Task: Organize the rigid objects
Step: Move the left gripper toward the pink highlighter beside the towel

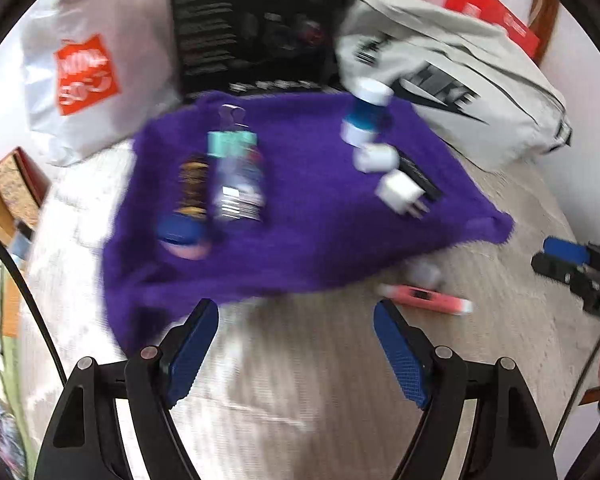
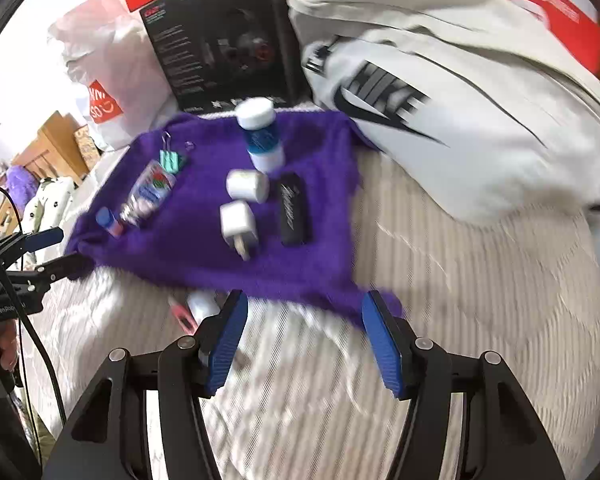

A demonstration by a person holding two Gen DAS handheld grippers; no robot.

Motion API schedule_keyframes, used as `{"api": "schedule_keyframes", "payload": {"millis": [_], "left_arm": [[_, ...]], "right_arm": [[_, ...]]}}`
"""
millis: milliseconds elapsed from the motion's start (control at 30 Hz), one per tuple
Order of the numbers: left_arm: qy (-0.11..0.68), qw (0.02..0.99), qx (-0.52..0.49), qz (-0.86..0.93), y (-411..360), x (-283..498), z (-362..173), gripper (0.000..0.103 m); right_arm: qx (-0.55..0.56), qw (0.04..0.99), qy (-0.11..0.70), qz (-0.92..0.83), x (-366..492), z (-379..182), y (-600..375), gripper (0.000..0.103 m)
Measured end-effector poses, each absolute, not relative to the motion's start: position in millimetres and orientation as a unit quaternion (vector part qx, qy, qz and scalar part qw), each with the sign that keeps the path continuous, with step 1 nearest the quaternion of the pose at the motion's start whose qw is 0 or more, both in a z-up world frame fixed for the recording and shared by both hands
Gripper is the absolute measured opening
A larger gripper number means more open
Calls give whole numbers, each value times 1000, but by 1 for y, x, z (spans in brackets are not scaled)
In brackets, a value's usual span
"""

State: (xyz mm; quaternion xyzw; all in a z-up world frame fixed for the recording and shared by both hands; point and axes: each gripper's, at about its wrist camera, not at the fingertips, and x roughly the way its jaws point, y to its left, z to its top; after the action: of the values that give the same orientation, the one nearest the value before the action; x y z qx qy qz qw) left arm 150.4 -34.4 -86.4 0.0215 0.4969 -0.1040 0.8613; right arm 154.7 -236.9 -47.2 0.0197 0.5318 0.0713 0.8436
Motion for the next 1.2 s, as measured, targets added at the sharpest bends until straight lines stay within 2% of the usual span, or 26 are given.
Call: {"api": "schedule_keyframes", "payload": {"millis": [333, 667, 700, 1200], "left_arm": [[502, 860, -19, -91, -101, 149, -107, 79], [532, 844, 26, -59, -140, 158, -134, 79], [535, 843, 38, -52, -141, 158, -136, 81], [526, 845, 88, -22, -94, 134, -127, 80]], "right_arm": [[64, 827, 554, 70, 87, -59, -275, 60], [85, 816, 566, 87, 49, -70, -293, 60], [87, 815, 566, 89, 48, -71, -294, 60], [102, 806, 573, 110, 46, -87, -286, 60]]}}
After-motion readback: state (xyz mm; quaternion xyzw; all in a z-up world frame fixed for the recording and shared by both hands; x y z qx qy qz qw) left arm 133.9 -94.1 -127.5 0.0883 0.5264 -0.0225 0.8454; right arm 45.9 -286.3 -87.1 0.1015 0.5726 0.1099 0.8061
